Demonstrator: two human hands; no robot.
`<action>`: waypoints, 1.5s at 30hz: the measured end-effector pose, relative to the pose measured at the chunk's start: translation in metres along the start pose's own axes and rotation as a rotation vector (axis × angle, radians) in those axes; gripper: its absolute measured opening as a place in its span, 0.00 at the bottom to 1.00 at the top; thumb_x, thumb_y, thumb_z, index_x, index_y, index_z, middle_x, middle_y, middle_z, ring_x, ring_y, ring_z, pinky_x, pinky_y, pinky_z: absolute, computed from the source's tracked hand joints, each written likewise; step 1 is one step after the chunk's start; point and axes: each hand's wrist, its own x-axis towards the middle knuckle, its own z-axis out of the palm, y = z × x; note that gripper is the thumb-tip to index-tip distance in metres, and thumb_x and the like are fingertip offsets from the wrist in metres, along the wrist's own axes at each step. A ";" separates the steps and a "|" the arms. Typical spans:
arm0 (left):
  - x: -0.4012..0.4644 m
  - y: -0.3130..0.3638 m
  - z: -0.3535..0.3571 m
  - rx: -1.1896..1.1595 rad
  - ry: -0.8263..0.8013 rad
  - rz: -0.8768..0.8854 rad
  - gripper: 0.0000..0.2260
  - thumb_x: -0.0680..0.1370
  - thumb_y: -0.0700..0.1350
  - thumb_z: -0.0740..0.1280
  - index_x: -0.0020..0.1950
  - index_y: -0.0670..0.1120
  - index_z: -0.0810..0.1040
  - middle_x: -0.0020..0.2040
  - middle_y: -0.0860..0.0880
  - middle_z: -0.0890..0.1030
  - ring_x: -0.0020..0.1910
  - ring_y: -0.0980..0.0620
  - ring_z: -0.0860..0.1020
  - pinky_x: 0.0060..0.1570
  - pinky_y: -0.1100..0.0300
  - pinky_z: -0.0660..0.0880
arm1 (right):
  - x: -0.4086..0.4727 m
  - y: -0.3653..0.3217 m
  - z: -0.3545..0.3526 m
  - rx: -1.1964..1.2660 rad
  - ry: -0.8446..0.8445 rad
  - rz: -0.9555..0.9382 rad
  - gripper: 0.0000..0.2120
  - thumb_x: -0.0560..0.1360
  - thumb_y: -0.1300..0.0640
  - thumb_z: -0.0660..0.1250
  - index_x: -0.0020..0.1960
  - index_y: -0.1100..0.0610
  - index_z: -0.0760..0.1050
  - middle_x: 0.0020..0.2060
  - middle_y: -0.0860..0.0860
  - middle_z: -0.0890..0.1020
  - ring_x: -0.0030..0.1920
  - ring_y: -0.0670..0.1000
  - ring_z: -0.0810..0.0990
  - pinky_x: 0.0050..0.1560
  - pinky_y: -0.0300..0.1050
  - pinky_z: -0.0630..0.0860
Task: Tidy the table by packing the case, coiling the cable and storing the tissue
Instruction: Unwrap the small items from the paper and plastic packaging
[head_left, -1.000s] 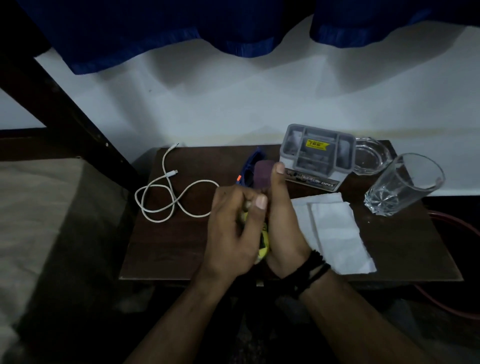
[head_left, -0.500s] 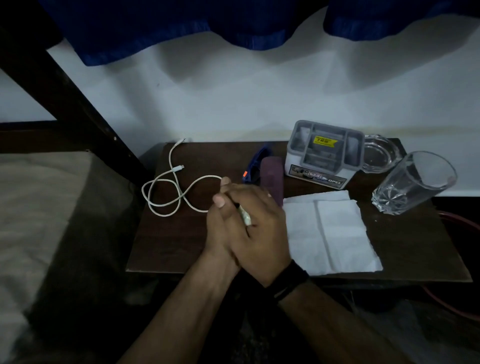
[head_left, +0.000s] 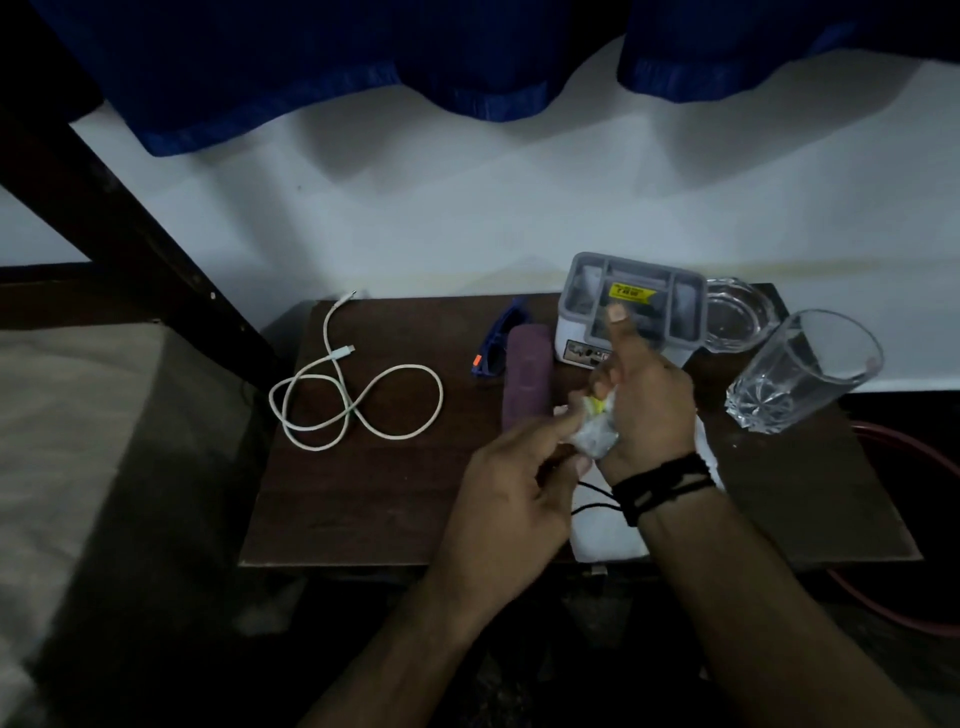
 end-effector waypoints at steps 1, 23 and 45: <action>0.002 0.000 -0.003 -0.004 0.023 0.025 0.15 0.76 0.37 0.73 0.62 0.44 0.84 0.55 0.51 0.86 0.54 0.58 0.83 0.56 0.62 0.78 | 0.001 0.002 0.001 0.022 -0.022 0.051 0.28 0.75 0.45 0.74 0.25 0.54 0.64 0.23 0.52 0.66 0.25 0.53 0.67 0.35 0.50 0.70; 0.007 -0.016 -0.003 0.000 0.290 -0.051 0.04 0.72 0.34 0.66 0.40 0.41 0.79 0.44 0.47 0.80 0.45 0.53 0.80 0.47 0.56 0.77 | -0.019 0.046 0.013 -0.512 -0.217 -0.463 0.13 0.77 0.51 0.73 0.37 0.53 0.74 0.30 0.45 0.77 0.34 0.46 0.75 0.42 0.47 0.75; -0.061 0.116 0.056 0.277 -0.237 0.006 0.08 0.77 0.56 0.60 0.46 0.53 0.68 0.43 0.53 0.81 0.41 0.48 0.80 0.44 0.47 0.77 | -0.099 -0.073 -0.134 -1.030 0.027 -0.556 0.27 0.80 0.50 0.66 0.24 0.55 0.63 0.24 0.53 0.72 0.36 0.60 0.77 0.39 0.47 0.69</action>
